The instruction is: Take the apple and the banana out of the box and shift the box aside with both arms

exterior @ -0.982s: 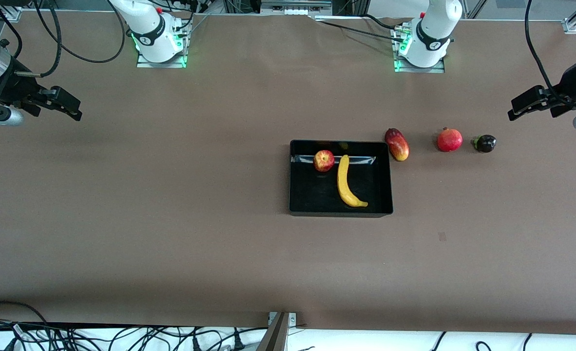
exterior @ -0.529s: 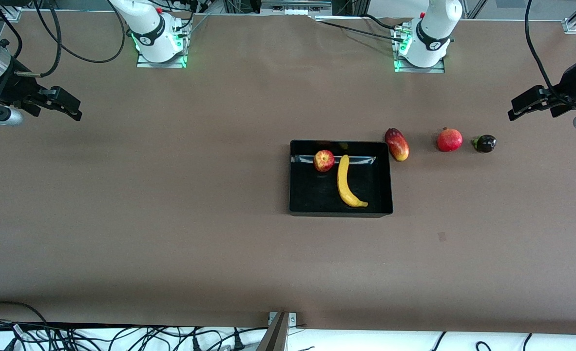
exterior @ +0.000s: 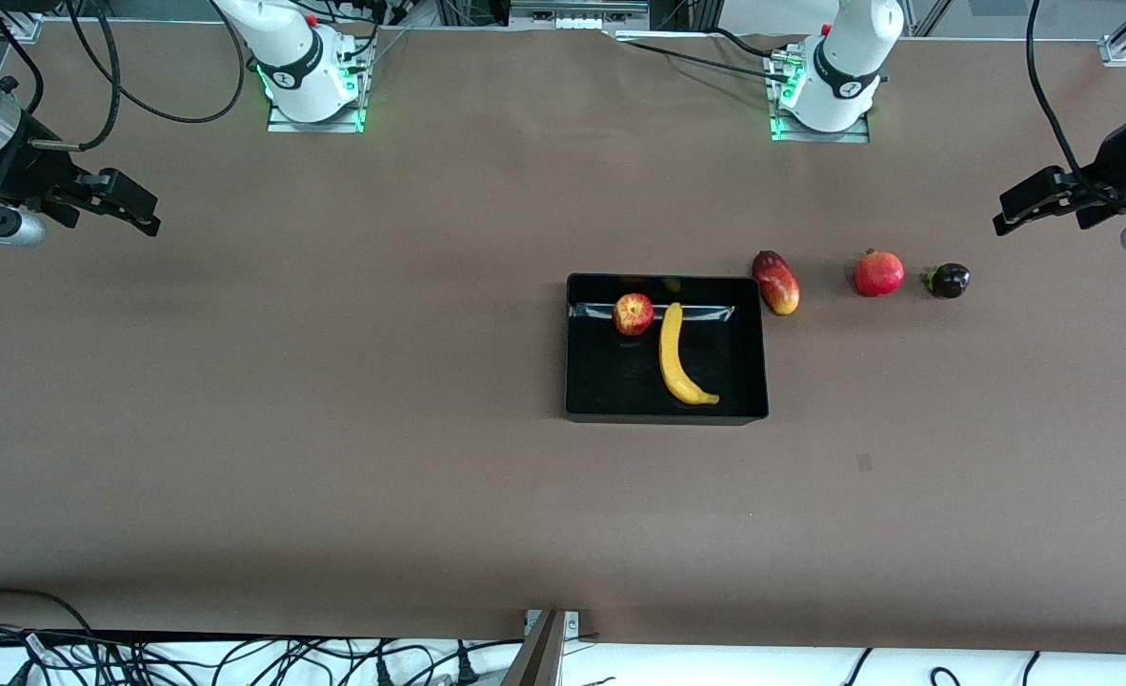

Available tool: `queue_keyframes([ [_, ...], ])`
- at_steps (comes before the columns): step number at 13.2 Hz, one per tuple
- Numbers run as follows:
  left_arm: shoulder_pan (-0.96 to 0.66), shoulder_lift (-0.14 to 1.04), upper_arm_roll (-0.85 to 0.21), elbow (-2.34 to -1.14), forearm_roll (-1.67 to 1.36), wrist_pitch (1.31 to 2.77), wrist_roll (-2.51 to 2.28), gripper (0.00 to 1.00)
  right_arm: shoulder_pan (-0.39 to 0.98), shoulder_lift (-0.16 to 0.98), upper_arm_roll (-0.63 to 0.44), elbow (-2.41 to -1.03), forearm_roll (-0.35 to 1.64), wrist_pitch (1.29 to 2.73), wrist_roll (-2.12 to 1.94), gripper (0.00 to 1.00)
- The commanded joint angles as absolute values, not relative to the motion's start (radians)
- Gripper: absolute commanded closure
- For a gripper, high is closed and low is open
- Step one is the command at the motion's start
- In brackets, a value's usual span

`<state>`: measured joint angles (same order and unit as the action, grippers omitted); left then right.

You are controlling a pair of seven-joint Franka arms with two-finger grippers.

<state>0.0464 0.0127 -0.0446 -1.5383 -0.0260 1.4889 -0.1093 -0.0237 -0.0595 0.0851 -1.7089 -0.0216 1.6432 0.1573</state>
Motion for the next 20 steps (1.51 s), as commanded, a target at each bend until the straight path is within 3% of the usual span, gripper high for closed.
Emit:
queue_keyframes([
  [1,0.046,-0.009,-0.040,-1.554,-0.029,1.486,-0.086,0.00,-0.026,-0.055,0.087,-1.692,-0.017,1.643,0.152,0.00],
  [7,-0.001,0.072,-0.051,-1.565,-0.083,1.555,-0.281,0.00,-0.025,-0.055,0.087,-1.692,-0.017,1.643,0.153,0.00],
  [14,-0.300,0.349,-0.055,-1.603,-0.049,1.882,-0.879,0.00,-0.026,-0.055,0.087,-1.692,-0.017,1.643,0.152,0.00],
  [20,-0.417,0.543,-0.101,-1.603,-0.040,2.032,-1.074,0.00,-0.026,-0.055,0.087,-1.692,-0.017,1.643,0.152,0.00],
])
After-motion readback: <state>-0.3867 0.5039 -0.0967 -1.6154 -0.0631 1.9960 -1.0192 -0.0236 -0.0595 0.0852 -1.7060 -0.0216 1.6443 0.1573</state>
